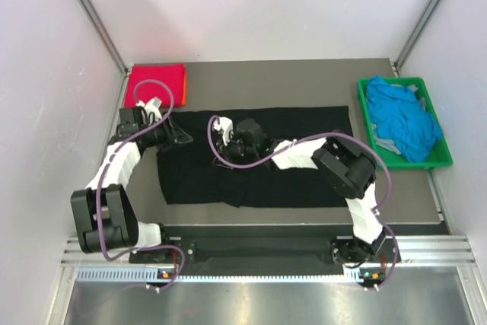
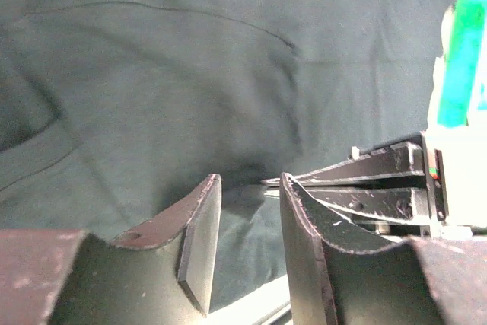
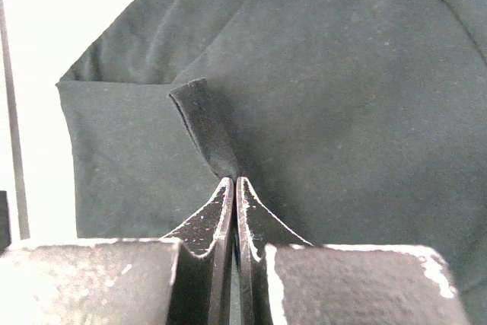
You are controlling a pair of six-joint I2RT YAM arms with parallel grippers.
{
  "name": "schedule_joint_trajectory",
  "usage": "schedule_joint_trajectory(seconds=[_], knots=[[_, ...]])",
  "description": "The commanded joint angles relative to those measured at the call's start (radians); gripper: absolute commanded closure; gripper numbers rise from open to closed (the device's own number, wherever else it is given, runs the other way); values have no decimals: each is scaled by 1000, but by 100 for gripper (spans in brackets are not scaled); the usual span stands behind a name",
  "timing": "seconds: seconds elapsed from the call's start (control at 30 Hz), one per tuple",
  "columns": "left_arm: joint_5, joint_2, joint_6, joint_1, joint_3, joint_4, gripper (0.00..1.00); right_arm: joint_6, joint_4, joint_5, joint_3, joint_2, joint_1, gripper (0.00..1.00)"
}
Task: Fold and stack the t-shirts
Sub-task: Fold the tshirt
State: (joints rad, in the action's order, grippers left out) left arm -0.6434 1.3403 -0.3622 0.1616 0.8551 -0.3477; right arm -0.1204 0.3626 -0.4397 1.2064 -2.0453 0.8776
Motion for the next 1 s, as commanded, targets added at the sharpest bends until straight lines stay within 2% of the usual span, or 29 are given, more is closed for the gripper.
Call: schedule_joint_trajectory(seconds=[0.0, 0.1, 0.2, 0.23, 0.27, 0.33, 0.43, 0.47, 0.7, 0.97], knots=[[-171, 53, 78, -16, 36, 19, 58, -13, 75, -59, 39, 10, -20, 100], [-183, 51, 164, -25, 30, 35, 58, -27, 78, -83, 53, -6, -32, 100], [-55, 31, 300, -52, 56, -22, 62, -44, 69, -113, 76, -24, -46, 100], [32, 11, 330, -57, 52, -14, 62, -47, 65, -129, 84, -29, -51, 100], [36, -36, 380, -56, 30, 19, 60, -48, 56, -146, 97, -38, -51, 100], [-43, -87, 462, -57, -13, 96, 60, -50, 49, -157, 110, -44, -52, 100], [-81, -156, 492, -59, -128, 281, 59, -56, 52, -175, 116, -53, -54, 100], [-94, -152, 506, -59, -134, 291, 59, -58, 52, -180, 122, -53, -57, 100], [-304, -18, 753, -68, -30, 69, 60, -76, 53, -206, 124, -69, -72, 100], [-306, 56, 888, -106, 25, -17, 60, -104, 84, -226, 122, -79, -88, 100]])
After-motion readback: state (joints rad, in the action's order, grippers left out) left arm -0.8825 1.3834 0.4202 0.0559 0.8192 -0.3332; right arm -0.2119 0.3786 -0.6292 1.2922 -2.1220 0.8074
